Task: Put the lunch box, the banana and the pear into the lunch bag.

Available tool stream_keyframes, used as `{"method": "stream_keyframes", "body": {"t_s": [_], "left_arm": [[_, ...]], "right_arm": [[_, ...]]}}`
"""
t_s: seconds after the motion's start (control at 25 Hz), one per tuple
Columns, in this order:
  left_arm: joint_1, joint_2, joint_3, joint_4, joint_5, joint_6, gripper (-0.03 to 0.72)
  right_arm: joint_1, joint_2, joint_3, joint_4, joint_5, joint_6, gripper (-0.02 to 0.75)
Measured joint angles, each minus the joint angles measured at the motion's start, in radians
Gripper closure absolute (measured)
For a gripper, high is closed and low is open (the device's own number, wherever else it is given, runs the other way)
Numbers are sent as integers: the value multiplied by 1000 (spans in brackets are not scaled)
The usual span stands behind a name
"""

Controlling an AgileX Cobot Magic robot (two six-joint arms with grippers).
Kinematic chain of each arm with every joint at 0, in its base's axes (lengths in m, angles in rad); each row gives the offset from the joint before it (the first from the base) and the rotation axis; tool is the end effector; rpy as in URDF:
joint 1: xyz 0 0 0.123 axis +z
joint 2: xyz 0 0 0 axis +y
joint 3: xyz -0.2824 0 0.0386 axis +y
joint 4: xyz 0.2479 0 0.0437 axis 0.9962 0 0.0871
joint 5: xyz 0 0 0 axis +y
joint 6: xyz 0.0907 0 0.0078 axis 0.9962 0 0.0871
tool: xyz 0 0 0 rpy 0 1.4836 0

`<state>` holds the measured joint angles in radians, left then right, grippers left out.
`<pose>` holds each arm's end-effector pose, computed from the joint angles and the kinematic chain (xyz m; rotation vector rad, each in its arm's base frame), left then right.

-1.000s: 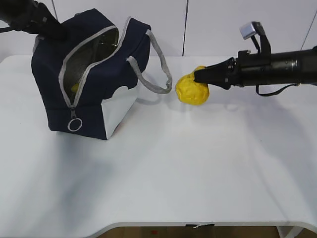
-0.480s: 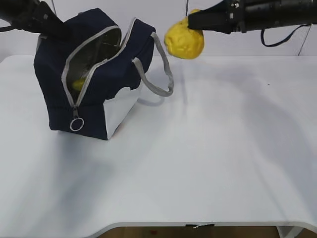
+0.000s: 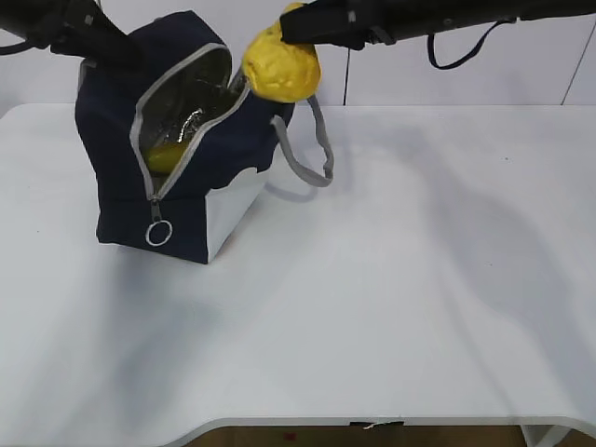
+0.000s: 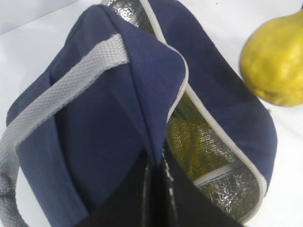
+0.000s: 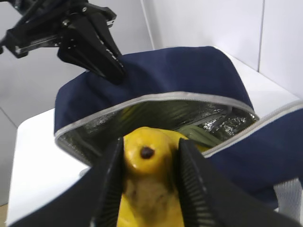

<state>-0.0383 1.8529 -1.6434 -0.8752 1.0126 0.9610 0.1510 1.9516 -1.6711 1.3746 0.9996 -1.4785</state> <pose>0.4064 -0.0749 0.3197 0.7748 2.1828 -0.6996 0.4202 0.1400 0.3201 -0.9528 1.6930 0.9142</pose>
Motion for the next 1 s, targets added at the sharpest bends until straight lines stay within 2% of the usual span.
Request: {"method": "stream_keyframes", "body": {"t_s": [0.36,0.68,1.0], "left_arm": [[0,0,0,-69,34,24,693],[-2,0,0,-79,43,30,693],[-36,0,0,-73,45,38,693]], "right_arm": [[43,43,-1,23,-78,0,468],[89,116,-5,75,-96,-9,468],[117,170,-34,98,-109,-11,468]]}}
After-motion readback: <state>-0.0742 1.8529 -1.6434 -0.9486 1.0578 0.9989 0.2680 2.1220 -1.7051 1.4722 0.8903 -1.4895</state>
